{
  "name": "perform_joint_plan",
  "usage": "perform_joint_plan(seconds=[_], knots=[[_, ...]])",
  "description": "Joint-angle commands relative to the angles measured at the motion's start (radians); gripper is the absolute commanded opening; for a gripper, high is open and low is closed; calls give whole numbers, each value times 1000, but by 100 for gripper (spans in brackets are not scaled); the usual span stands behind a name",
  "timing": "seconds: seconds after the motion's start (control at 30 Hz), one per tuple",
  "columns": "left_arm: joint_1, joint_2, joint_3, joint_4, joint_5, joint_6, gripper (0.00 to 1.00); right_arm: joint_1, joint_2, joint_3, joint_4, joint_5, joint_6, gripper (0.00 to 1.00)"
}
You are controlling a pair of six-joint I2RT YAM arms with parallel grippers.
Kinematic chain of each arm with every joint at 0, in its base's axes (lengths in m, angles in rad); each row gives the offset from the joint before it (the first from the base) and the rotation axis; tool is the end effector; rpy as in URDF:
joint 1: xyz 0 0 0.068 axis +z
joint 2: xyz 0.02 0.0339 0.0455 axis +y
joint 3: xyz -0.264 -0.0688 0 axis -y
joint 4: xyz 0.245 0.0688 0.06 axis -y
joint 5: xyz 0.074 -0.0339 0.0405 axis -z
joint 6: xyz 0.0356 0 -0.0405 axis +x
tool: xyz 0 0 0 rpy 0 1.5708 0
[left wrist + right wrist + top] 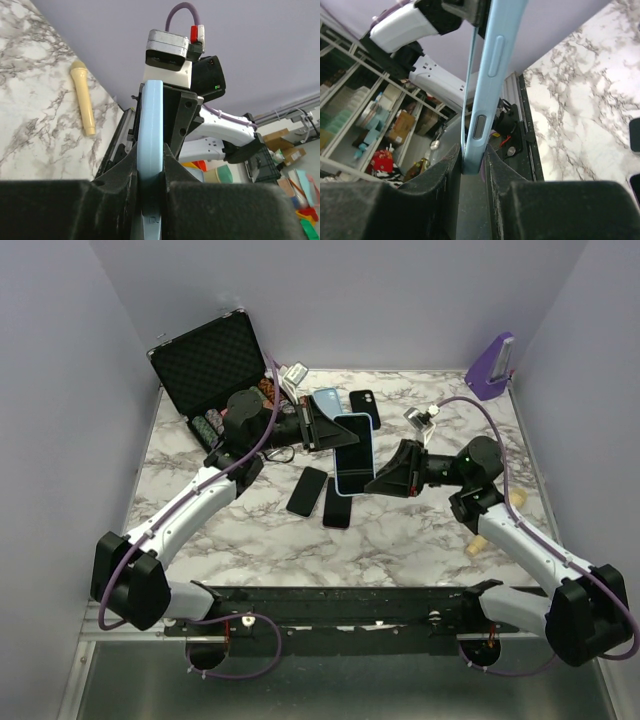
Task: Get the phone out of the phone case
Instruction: Remove the phone case from the phone.
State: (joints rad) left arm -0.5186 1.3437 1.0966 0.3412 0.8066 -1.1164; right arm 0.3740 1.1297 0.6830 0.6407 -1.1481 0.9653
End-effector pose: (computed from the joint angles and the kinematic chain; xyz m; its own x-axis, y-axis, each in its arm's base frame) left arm 0.2574 -0.1765 0.3782 -0.8333 -0.2403 -0.4979 0.4979 0.0656 -0.8648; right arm 0.2126 0.1183 0.3176 -0.7060 0.0852 -0.7031 -0.7070 -0.0266 0.7067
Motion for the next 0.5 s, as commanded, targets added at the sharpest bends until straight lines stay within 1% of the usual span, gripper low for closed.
perform_joint_plan(seconds=[0.0,0.07,0.1,0.17,0.33,0.37,0.47], knots=[[17,-34,-12,178,85,-160,0,32,8,-25,215,-75,70,30],[19,-23,-15,235,104,-216,0,39,13,-26,240,-76,75,31],[20,-18,-20,267,111,-247,0,40,16,-28,260,-79,84,36],[20,-14,-26,314,118,-281,0,40,19,-33,312,-81,111,39],[25,-32,-33,308,118,-272,0,42,19,-37,361,-85,144,38],[28,-37,-35,308,121,-272,0,42,19,-37,359,-84,142,36],[26,-47,-37,305,124,-275,0,43,27,-31,350,-75,133,20]])
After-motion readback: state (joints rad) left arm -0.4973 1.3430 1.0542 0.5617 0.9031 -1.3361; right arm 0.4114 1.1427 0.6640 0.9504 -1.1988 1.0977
